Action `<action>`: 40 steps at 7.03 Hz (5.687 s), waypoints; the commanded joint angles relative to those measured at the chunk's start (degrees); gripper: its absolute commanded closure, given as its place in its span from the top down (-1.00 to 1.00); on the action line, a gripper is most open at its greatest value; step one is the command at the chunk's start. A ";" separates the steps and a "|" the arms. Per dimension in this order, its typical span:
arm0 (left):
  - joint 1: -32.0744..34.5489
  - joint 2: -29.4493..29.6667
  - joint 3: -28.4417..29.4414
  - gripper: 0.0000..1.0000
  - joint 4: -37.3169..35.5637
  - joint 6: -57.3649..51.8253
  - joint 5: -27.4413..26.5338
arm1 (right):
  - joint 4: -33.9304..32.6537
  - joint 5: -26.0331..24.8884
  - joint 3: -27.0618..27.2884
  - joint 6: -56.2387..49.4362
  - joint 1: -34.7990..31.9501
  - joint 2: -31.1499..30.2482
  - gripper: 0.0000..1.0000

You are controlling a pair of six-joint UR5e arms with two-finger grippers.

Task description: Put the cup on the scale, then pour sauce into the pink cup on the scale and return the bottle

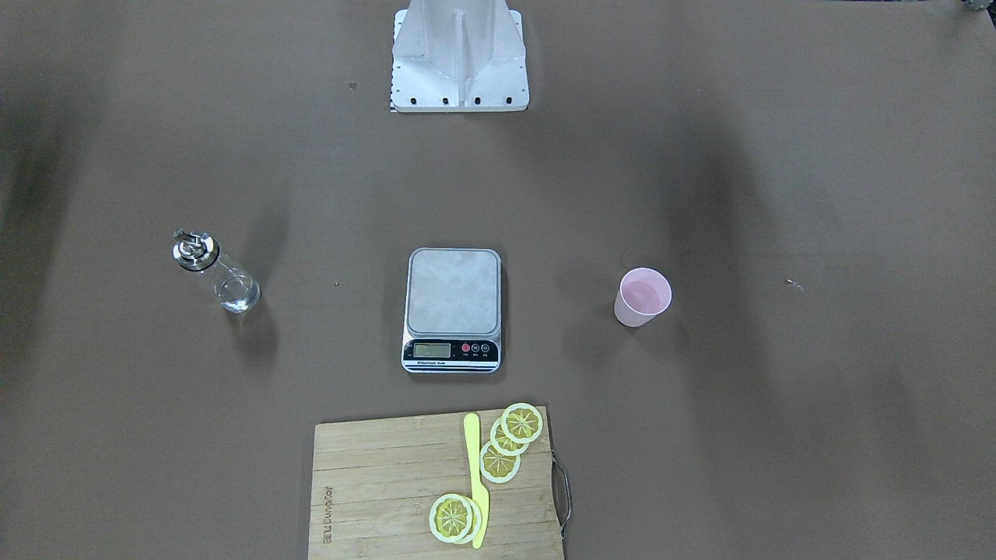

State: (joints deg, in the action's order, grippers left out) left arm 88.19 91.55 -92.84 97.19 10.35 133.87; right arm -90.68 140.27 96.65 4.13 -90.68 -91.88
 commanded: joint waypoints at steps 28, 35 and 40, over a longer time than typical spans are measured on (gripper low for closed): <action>-39.34 30.93 -2.60 -1.00 -3.63 56.97 -14.10 | 0.06 0.35 1.97 0.18 0.24 4.68 1.00; -48.27 49.49 2.55 -1.00 -11.94 77.79 -15.64 | -0.02 0.44 4.34 0.36 1.21 6.10 1.00; -52.24 51.45 10.57 -1.00 -5.79 79.38 -20.32 | -0.02 0.44 4.69 0.62 1.56 6.18 1.00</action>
State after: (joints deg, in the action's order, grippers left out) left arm 36.20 142.97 -83.23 90.16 89.47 113.63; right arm -90.70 140.85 101.32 4.54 -89.19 -85.69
